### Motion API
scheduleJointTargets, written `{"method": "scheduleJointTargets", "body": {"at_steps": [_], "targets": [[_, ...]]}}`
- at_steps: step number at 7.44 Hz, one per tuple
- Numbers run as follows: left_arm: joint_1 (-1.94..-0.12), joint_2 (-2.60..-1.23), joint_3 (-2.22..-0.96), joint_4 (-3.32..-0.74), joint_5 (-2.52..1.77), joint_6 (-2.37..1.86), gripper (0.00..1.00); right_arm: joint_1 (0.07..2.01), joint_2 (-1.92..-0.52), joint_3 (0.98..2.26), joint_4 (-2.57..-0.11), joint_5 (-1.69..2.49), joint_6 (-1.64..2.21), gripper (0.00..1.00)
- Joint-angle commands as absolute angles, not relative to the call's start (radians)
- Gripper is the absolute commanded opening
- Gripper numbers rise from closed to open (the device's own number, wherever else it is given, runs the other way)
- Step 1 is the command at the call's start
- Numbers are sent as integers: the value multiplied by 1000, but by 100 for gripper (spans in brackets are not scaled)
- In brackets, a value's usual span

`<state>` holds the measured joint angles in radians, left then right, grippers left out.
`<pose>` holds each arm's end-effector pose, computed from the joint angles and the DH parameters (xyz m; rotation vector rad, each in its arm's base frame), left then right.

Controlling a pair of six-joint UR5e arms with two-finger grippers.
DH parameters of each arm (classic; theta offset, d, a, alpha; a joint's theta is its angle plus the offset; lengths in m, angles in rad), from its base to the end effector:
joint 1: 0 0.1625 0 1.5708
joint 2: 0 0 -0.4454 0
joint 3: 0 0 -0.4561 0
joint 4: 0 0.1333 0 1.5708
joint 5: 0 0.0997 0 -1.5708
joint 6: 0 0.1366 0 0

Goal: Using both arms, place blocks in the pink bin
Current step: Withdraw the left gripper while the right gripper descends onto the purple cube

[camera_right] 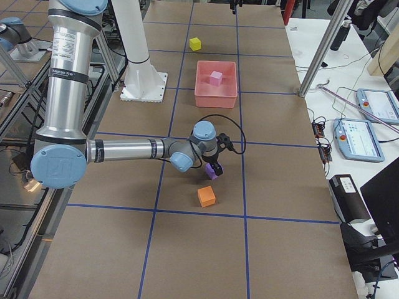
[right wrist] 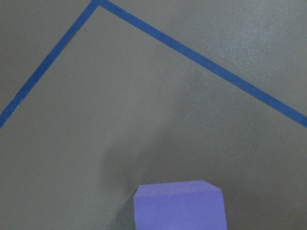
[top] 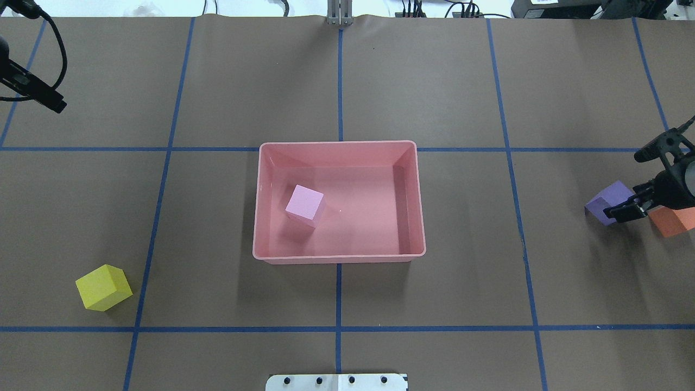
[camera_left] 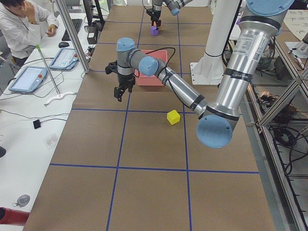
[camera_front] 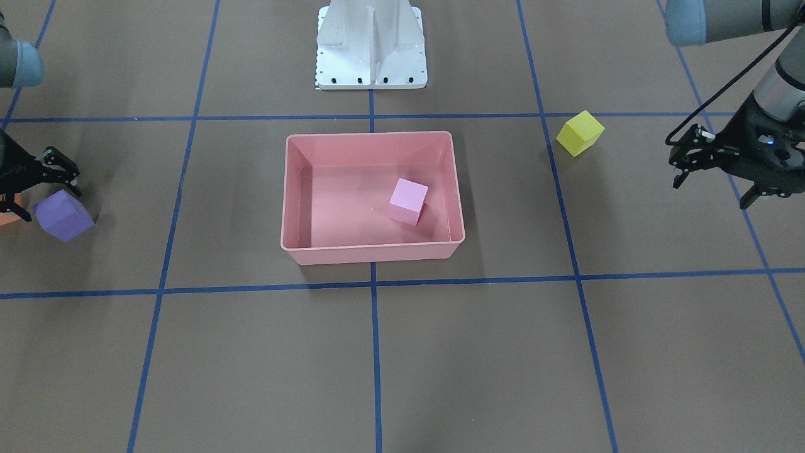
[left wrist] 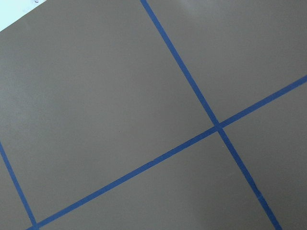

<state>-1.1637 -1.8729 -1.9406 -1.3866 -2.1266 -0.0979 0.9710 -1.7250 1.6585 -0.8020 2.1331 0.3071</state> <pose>0.1940 -0.6045 0.3596 0.3263 0.6508 0.4310 -0.2535 -0.4778 0.6567 0.3815 -0.7902 -0.4712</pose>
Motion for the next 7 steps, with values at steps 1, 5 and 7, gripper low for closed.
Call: {"method": "scheduleJointTargets", "body": {"at_steps": [1, 5, 7], "targets": [[-1163, -1873, -1942, -1387, -2128, -98, 100, 960, -1712, 1588, -747, 2132, 308, 99], [-1163, -1873, -1941, -1388, -2126, -100, 100, 960, -1643, 1618, -764, 2138, 409, 0], [-1157, -1876, -1939, -1390, -2128, -234, 100, 962, -1533, 1673, -857, 2143, 603, 0]]}}
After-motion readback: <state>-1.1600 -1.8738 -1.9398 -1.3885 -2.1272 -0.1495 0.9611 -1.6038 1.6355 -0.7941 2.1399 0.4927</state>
